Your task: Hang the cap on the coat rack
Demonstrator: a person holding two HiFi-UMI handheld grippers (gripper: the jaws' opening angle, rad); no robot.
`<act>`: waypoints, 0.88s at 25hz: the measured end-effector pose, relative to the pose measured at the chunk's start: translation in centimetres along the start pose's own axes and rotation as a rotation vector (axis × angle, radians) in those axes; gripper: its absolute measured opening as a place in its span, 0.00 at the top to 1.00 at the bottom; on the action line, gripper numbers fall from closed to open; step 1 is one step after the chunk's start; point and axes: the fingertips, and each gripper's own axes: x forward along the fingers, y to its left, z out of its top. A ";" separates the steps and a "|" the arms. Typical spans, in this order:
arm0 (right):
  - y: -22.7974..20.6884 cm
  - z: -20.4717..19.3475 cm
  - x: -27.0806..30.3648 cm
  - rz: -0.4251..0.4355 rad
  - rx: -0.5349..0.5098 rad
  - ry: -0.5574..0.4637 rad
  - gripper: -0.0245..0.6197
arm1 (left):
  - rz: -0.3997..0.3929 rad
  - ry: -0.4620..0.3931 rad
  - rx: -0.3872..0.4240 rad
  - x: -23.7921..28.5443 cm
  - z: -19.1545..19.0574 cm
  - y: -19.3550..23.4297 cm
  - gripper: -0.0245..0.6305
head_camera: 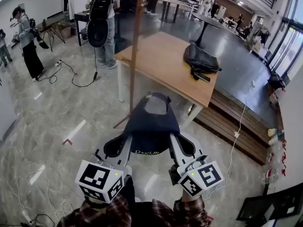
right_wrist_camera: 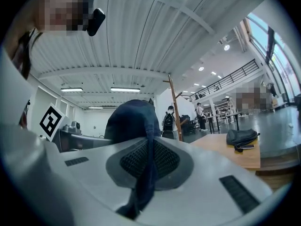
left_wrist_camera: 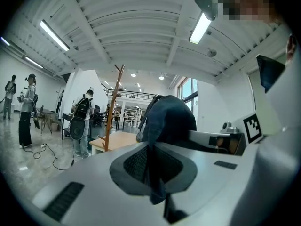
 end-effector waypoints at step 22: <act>-10.3 -0.6 20.0 -0.071 0.041 0.017 0.93 | -0.068 0.051 0.010 16.7 3.4 15.1 0.94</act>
